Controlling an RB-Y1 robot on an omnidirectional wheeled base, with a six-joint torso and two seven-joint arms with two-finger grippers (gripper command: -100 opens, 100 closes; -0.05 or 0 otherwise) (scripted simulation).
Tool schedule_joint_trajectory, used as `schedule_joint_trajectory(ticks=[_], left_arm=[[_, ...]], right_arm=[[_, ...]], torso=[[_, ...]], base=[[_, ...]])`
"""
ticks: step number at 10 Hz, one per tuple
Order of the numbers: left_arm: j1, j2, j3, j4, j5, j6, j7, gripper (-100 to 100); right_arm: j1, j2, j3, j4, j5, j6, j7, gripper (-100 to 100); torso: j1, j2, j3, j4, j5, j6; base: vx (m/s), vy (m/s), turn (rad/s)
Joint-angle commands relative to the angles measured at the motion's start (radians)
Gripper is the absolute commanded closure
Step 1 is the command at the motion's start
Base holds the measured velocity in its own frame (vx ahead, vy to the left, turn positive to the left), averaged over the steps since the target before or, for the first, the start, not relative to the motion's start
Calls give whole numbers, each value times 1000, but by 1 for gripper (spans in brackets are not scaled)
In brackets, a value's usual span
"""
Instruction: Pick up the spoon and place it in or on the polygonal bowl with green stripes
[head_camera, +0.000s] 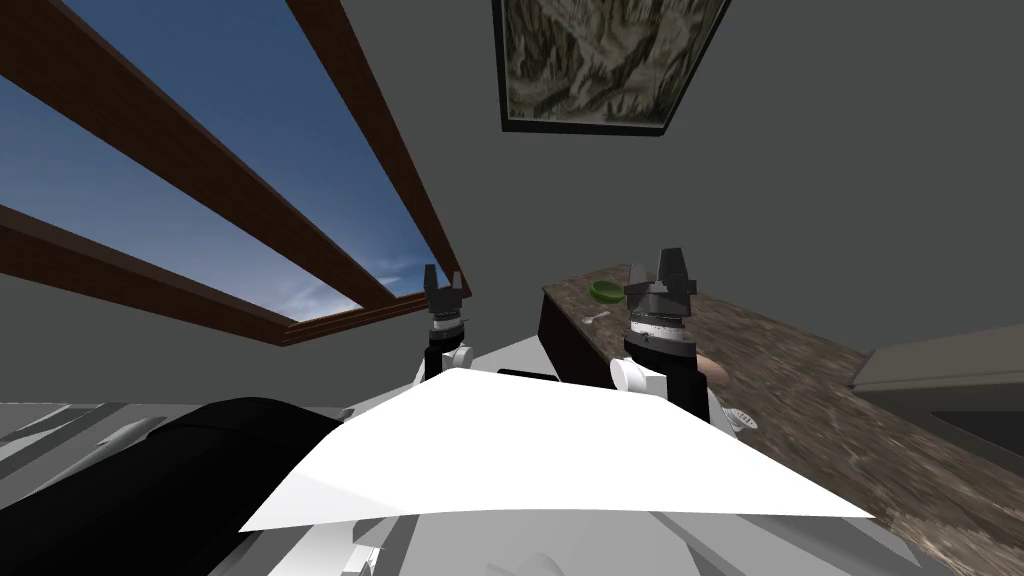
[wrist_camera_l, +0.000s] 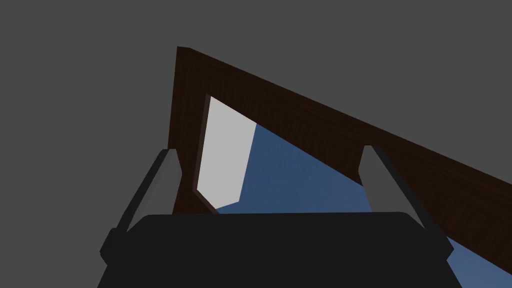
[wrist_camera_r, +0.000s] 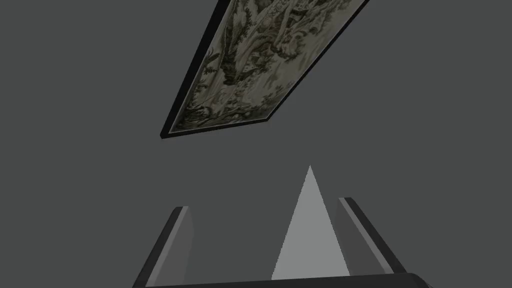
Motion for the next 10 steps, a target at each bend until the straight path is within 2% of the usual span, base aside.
schedule_joint_trajectory(ticks=[1, 5, 6, 8, 9, 10], left_arm=[[0, 0, 0, 0, 0, 0, 0, 0], [0, 0, 0, 0, 0, 0, 0, 0], [0, 0, 0, 0, 0, 0, 0, 0], [0, 0, 0, 0, 0, 0, 0, 0], [0, 0, 0, 0, 0, 0, 0, 0], [0, 0, 0, 0, 0, 0, 0, 0]], right_arm=[[1, -30, -3, 11, 16, -7, 3, -100], [5, -145, -26, 76, 106, -53, 17, -100], [5, -156, -26, 76, 106, -53, 17, -100], [9, -226, -46, 124, 171, -89, 28, -100], [9, -242, -46, 124, 173, -89, 28, -100], [11, -279, -57, 150, 212, -111, 33, -100]], torso=[[0, 0, 0, 0, 0, 0], [0, -1, 0, 0, 0, 0], [0, -1, -1, 0, 0, 0], [0, -1, 0, 0, 0, 0], [0, -1, -1, 0, 0, 0], [0, -1, -1, 0, 0, 0]], base=[[4, 5, 17], [11, 11, 35], [11, 8, 10], [13, 10, 41], [11, 7, 22], [11, 10, 44]])
